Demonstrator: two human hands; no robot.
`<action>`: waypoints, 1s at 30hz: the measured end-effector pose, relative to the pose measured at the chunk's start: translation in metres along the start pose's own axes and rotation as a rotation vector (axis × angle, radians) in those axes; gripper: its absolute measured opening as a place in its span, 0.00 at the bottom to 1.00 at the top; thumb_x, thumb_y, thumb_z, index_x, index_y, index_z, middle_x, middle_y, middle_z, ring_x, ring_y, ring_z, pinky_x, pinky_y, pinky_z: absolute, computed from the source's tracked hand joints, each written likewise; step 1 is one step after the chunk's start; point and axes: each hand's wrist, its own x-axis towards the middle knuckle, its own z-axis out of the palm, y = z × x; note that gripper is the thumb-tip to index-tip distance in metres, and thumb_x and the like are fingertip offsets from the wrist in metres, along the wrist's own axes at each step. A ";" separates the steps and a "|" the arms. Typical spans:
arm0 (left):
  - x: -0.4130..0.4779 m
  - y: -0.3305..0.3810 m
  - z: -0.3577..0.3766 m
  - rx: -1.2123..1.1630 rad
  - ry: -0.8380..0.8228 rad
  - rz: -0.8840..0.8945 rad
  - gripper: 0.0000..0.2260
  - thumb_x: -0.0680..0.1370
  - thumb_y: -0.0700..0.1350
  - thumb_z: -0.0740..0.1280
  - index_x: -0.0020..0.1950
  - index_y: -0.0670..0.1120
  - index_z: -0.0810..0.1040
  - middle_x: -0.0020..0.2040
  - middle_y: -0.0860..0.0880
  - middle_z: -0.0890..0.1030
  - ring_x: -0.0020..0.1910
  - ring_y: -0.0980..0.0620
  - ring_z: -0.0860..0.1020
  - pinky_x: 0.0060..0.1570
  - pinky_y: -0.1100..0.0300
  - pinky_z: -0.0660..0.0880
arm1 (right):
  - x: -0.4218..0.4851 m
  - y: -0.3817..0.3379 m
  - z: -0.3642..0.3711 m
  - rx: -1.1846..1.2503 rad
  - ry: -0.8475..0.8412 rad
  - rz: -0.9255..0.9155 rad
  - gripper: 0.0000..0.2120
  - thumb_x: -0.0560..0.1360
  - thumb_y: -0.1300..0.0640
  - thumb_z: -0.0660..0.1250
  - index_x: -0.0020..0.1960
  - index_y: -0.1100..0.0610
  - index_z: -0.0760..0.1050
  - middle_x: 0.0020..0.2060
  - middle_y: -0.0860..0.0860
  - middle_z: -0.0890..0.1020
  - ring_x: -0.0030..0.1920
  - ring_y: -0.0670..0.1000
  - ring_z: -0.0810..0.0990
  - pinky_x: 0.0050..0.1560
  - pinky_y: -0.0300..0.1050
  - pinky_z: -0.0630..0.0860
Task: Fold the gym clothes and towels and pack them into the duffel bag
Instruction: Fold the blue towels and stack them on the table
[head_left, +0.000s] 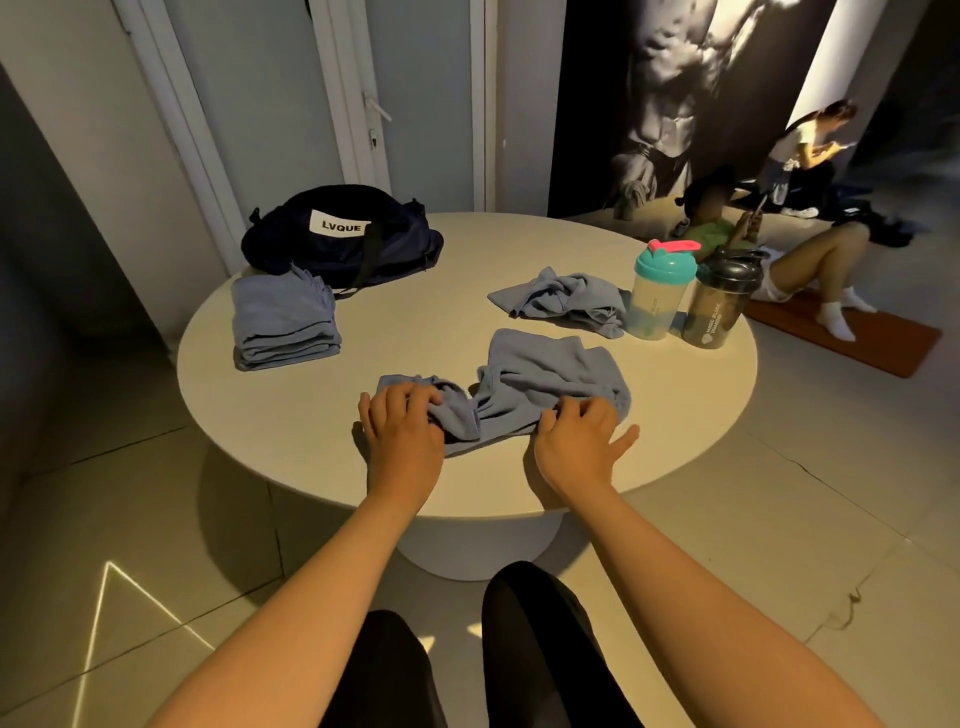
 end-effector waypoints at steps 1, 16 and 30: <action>0.000 0.001 -0.002 -0.019 0.009 -0.027 0.19 0.74 0.34 0.67 0.62 0.50 0.74 0.57 0.46 0.73 0.61 0.40 0.69 0.73 0.37 0.59 | -0.003 -0.003 0.000 0.019 0.052 -0.096 0.19 0.83 0.48 0.50 0.65 0.55 0.72 0.66 0.58 0.68 0.73 0.61 0.61 0.73 0.70 0.43; 0.006 -0.010 0.013 -0.292 -0.187 -0.238 0.23 0.80 0.52 0.64 0.75 0.57 0.66 0.70 0.53 0.73 0.70 0.47 0.70 0.78 0.43 0.51 | -0.012 -0.031 0.022 -0.051 -0.060 -0.273 0.25 0.84 0.42 0.50 0.79 0.48 0.60 0.77 0.50 0.64 0.77 0.53 0.58 0.72 0.64 0.51; 0.026 -0.035 -0.044 -0.170 -0.016 -0.409 0.09 0.80 0.56 0.60 0.56 0.60 0.77 0.55 0.50 0.77 0.52 0.41 0.75 0.49 0.49 0.72 | -0.015 -0.037 0.013 -0.021 -0.122 -0.338 0.26 0.84 0.41 0.44 0.79 0.48 0.58 0.71 0.51 0.73 0.75 0.53 0.65 0.71 0.70 0.31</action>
